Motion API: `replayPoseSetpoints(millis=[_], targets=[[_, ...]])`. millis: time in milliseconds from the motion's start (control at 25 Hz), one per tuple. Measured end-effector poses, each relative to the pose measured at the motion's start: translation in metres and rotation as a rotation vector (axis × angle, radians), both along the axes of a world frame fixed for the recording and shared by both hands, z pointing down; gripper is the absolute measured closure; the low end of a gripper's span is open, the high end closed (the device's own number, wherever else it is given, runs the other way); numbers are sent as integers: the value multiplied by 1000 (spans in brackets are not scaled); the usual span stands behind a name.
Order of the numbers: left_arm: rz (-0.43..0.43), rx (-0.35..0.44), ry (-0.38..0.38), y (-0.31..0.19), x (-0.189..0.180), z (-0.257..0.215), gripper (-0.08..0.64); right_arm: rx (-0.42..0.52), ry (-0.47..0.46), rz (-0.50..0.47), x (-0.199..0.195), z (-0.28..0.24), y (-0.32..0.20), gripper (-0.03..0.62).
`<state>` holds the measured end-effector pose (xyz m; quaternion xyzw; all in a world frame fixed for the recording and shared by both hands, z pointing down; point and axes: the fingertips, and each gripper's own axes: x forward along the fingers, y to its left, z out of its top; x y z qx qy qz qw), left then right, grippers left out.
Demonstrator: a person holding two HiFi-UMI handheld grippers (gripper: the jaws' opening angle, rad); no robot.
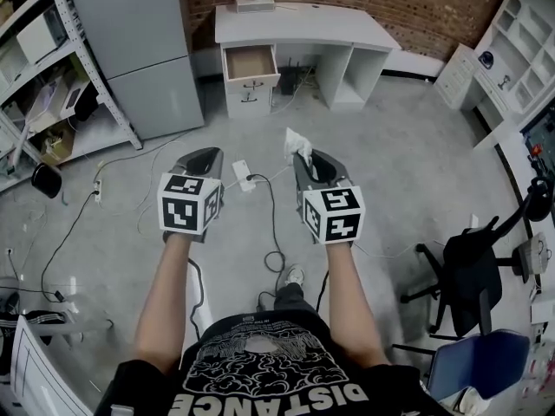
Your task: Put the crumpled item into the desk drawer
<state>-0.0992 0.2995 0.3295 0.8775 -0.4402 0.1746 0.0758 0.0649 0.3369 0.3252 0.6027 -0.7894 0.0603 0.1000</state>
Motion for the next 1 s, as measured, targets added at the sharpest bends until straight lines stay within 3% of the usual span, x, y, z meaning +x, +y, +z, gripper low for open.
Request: replayPoseSetpoints(millis=[400, 680, 1000], targets=[[11, -1, -31, -48, 79, -4, 561, -42, 12, -107, 64, 4, -54, 511], [-42, -7, -57, -69, 106, -4, 561, -52, -20, -166, 91, 5, -80, 511], [-72, 5, -68, -87, 131, -5, 561, -24, 21, -179, 116, 7, -103, 511]])
